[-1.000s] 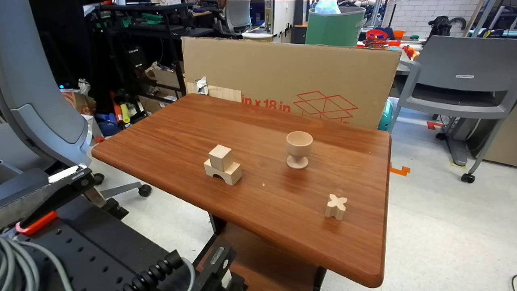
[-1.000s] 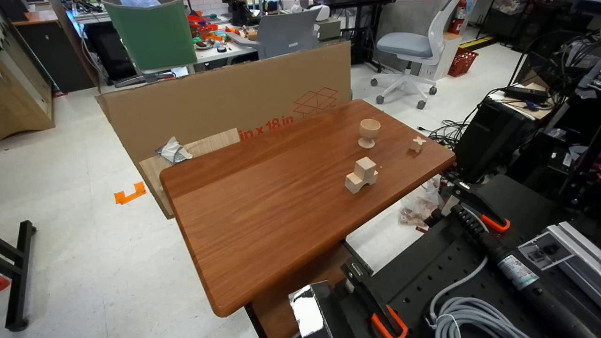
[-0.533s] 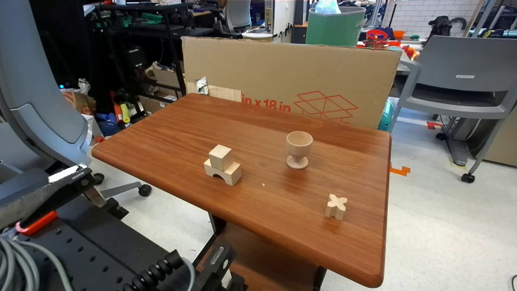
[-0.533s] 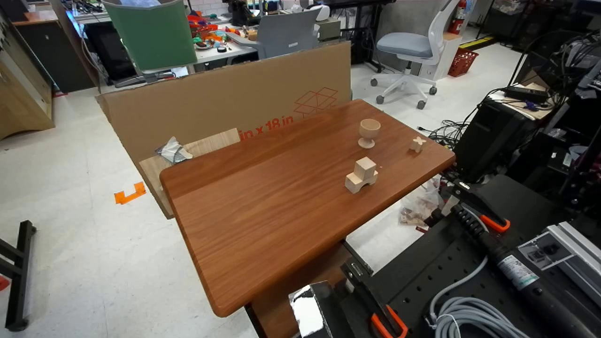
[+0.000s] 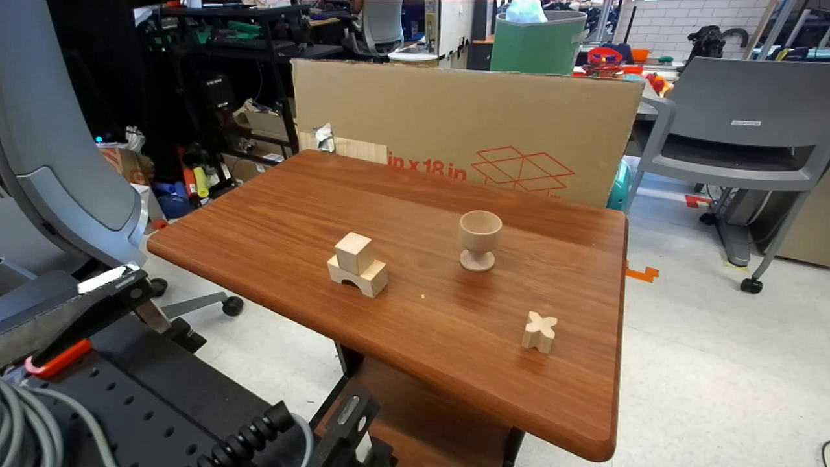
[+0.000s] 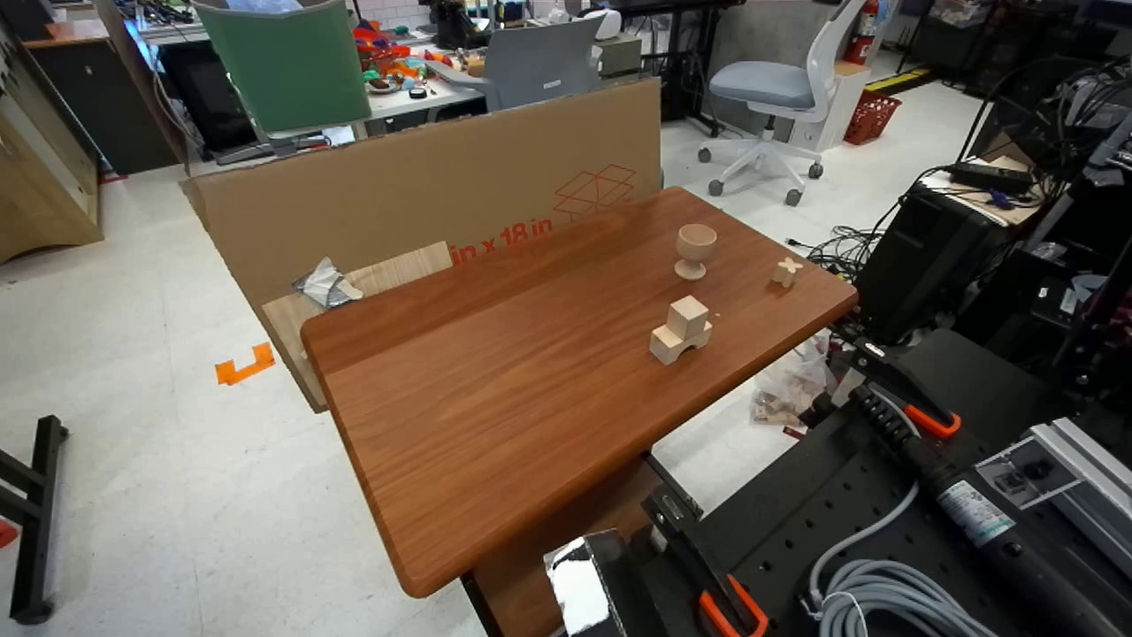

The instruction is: Put the flowery block on the square block

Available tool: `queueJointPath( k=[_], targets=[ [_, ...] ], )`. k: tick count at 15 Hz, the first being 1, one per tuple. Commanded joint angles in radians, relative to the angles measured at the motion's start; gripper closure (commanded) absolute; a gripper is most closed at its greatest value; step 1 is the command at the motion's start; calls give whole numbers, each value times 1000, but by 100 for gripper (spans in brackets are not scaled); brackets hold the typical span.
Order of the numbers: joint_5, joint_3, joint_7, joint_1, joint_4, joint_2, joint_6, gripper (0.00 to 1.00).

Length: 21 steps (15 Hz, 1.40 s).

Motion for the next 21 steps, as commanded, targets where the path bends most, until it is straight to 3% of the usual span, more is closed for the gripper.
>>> queueJointPath(
  k=[1, 11, 21],
  targets=[
    [-29, 19, -21, -31, 7, 81, 109, 0],
    [-222, 10, 18, -70, 2, 285, 265, 0],
    [-64, 52, -7, -118, 42, 465, 418, 0]
  ],
)
